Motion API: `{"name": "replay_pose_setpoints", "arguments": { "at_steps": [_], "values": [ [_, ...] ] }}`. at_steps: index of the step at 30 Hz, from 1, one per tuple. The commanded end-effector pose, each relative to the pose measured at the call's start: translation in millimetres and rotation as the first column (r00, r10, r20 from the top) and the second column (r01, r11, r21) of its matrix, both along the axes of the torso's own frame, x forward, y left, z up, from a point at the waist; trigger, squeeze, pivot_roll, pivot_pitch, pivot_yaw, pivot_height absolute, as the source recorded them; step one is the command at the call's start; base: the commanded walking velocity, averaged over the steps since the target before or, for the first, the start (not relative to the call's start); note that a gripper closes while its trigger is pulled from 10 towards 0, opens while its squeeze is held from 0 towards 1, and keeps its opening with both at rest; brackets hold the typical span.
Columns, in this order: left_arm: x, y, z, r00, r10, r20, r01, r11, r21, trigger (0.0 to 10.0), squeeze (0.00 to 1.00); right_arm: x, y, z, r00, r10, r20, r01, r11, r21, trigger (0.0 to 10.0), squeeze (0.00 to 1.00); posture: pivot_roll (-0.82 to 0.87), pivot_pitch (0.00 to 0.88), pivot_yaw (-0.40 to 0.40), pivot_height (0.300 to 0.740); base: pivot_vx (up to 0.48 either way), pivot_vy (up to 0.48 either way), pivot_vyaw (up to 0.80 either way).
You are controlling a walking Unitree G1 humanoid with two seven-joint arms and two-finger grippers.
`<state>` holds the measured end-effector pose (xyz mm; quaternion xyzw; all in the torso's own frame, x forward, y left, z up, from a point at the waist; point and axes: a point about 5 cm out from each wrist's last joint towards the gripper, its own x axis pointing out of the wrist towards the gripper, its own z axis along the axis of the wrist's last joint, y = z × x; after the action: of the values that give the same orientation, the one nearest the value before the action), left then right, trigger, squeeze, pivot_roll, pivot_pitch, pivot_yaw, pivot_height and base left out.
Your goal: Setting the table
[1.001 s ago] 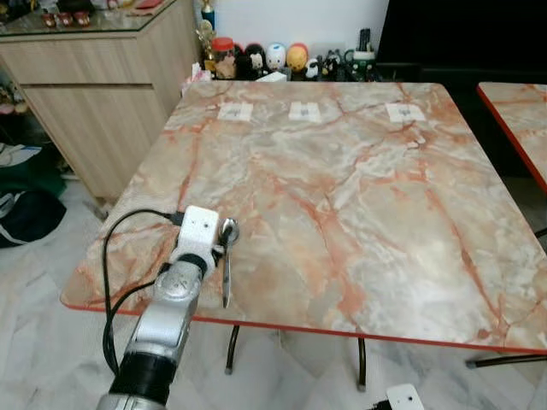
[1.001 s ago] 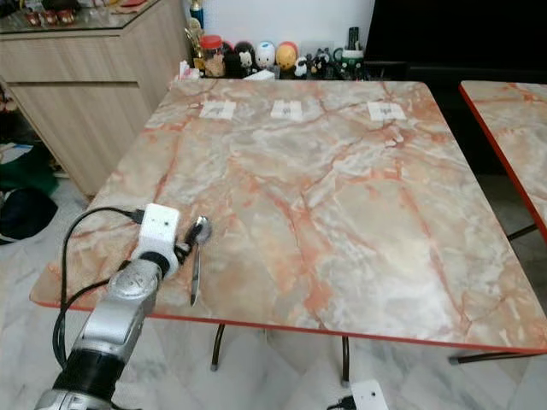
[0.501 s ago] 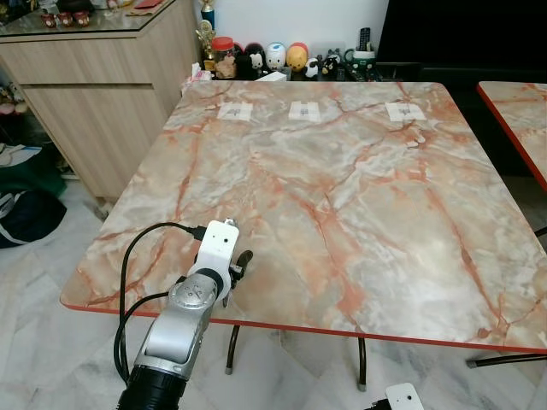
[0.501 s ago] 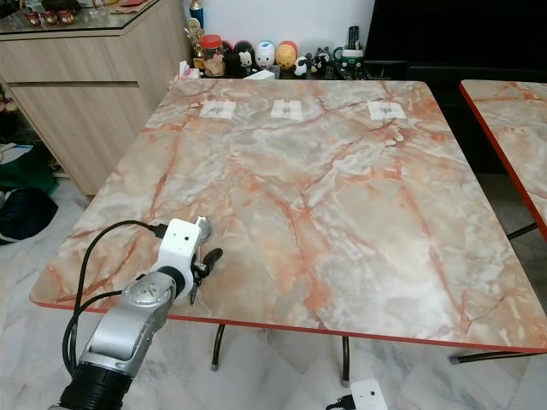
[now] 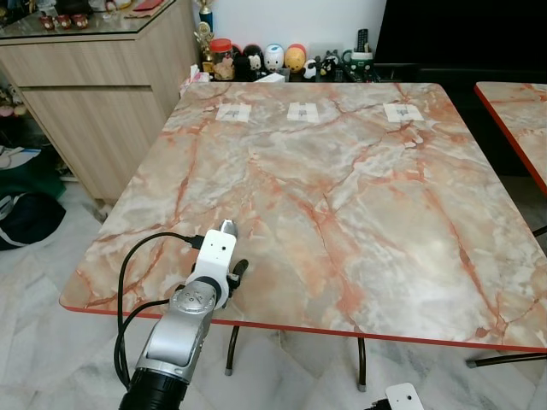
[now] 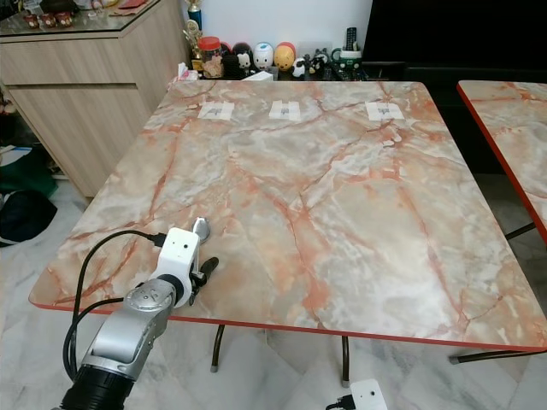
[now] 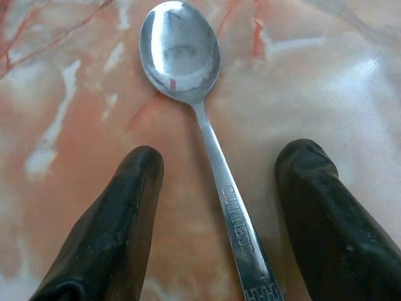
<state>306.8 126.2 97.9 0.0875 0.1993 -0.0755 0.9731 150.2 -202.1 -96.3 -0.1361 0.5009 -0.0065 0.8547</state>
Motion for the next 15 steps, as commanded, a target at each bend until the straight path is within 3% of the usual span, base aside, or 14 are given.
{"name": "replay_pose_setpoints", "arguments": {
  "at_steps": [1, 2, 15],
  "values": [
    [-9.2, 4.5, -26.0, 0.992, 0.028, -0.124, -0.028, 1.0, 0.001, 3.0, 0.0, -3.3, 1.4, -1.6, 1.0, -0.007, -0.012, 0.007, 1.0, 0.005, 10.0, 0.0, -0.01, 0.042, 0.02, 0.74, 0.0, 0.0, 0.0],
    [-9.5, 3.6, -27.2, 0.991, 0.029, -0.128, -0.03, 1.0, -0.009, 0.0, 0.0, -3.5, 1.2, -1.6, 1.0, -0.007, -0.012, 0.007, 1.0, 0.005, 10.0, 0.0, -0.01, 0.043, 0.02, 0.74, 0.0, 0.0, 0.0],
    [-10.2, 5.1, -32.9, 0.989, 0.045, -0.142, -0.047, 0.999, -0.013, 0.0, 0.0, -3.6, 1.0, -1.6, 1.0, -0.004, -0.014, 0.004, 1.0, 0.002, 10.0, 0.0, -0.01, 0.044, 0.021, 0.74, 0.0, 0.0, 0.0]
  ]
}}
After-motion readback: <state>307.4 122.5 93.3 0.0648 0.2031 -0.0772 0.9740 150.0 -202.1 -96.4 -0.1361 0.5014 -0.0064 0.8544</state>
